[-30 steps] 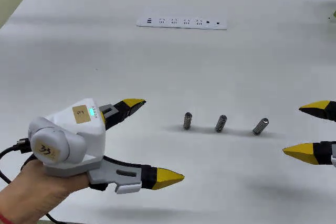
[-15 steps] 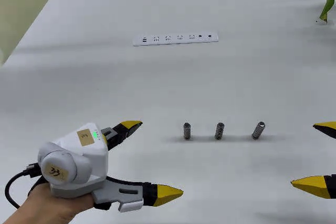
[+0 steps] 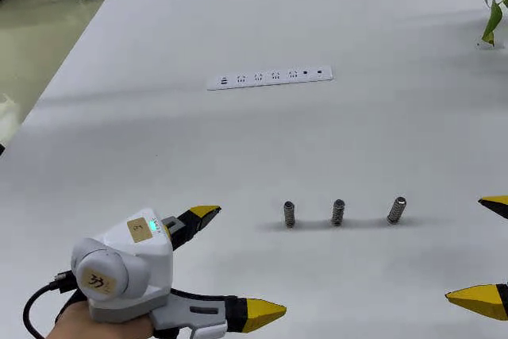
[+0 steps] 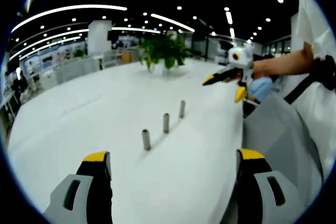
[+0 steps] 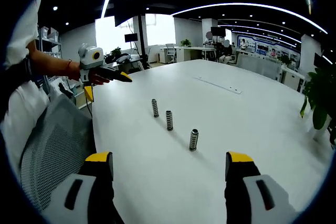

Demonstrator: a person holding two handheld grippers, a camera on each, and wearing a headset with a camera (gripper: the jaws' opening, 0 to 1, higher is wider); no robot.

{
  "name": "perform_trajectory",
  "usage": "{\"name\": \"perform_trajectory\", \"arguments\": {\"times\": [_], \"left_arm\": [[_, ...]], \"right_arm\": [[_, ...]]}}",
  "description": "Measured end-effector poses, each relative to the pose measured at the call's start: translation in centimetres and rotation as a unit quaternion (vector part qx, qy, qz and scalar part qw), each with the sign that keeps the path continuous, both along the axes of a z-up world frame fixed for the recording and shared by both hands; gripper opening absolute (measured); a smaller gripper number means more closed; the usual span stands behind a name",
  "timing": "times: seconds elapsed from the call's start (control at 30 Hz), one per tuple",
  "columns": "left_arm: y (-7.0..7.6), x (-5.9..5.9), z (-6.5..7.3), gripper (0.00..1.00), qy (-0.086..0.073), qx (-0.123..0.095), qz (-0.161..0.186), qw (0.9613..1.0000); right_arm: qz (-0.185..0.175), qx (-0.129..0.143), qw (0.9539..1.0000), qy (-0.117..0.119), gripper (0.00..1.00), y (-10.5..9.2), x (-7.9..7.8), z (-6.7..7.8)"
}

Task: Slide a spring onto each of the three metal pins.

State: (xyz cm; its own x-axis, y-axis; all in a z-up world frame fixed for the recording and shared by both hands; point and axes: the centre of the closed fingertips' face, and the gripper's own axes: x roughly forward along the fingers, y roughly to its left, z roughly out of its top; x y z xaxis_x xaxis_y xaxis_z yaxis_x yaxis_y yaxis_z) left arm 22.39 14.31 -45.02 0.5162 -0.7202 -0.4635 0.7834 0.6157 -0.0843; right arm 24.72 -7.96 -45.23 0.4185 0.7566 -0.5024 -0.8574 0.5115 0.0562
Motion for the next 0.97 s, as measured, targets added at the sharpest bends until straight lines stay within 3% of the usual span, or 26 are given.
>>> {"name": "perform_trajectory", "arguments": {"times": [0.97], "left_arm": [[-1.1,0.1,0.8,1.00,-0.009,-0.005,-0.018,0.9998]], "right_arm": [[0.007,-0.001,1.0000,-0.002,0.89,0.5,-0.6,0.8]]}}
